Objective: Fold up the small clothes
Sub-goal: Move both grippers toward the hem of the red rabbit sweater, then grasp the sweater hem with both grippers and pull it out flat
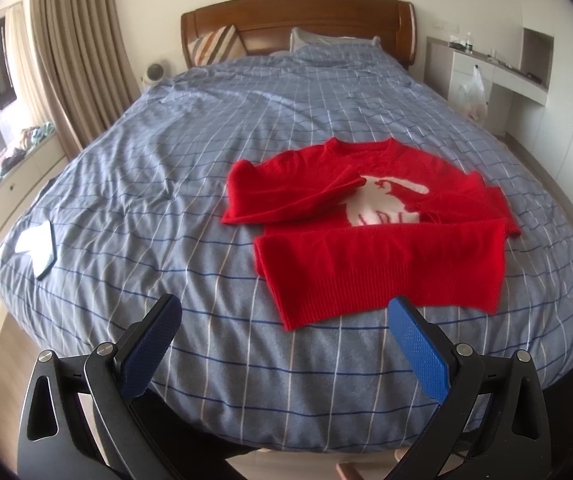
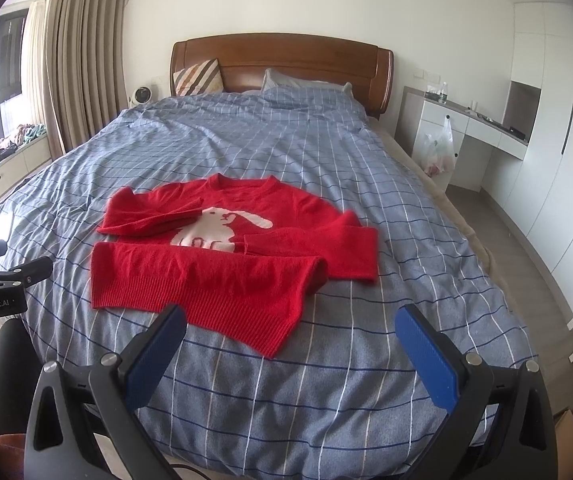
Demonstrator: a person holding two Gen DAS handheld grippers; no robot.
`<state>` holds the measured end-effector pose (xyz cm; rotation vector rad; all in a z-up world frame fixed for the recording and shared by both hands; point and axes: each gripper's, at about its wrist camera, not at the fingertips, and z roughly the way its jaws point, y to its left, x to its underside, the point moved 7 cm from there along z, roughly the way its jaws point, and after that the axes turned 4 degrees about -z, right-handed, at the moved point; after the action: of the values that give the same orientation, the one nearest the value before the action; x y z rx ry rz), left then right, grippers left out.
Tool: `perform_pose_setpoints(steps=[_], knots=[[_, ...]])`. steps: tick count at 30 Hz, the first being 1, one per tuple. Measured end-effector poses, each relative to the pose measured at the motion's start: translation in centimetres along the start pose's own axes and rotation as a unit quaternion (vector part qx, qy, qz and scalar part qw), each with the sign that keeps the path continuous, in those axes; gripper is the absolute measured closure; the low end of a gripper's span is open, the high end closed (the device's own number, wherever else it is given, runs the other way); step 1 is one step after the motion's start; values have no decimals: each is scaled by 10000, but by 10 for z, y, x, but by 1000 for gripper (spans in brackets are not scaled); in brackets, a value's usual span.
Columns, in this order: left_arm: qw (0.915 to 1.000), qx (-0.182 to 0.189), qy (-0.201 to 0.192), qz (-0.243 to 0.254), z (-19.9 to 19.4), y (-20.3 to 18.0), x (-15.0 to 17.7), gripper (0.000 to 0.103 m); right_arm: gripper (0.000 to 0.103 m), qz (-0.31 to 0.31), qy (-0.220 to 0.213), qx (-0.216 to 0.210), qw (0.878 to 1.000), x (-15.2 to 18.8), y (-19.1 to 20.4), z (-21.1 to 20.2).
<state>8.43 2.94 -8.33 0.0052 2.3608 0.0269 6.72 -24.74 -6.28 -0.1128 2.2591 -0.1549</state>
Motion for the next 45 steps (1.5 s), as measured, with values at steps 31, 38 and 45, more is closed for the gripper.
perform_pose_setpoints(steps=[31,38,45], knots=[[9770,1721,1202,-364,132,9,36,100,99,1011,1428,-2453,9535,65,-4,159],[9718,1877,1410,206,67,29,66,101,99,644,1778,-2612,9466,87,-20,78],[9663,1448,2116,209,94,29,123,101,99,730,2622,-2171,9374,138,-13,100]])
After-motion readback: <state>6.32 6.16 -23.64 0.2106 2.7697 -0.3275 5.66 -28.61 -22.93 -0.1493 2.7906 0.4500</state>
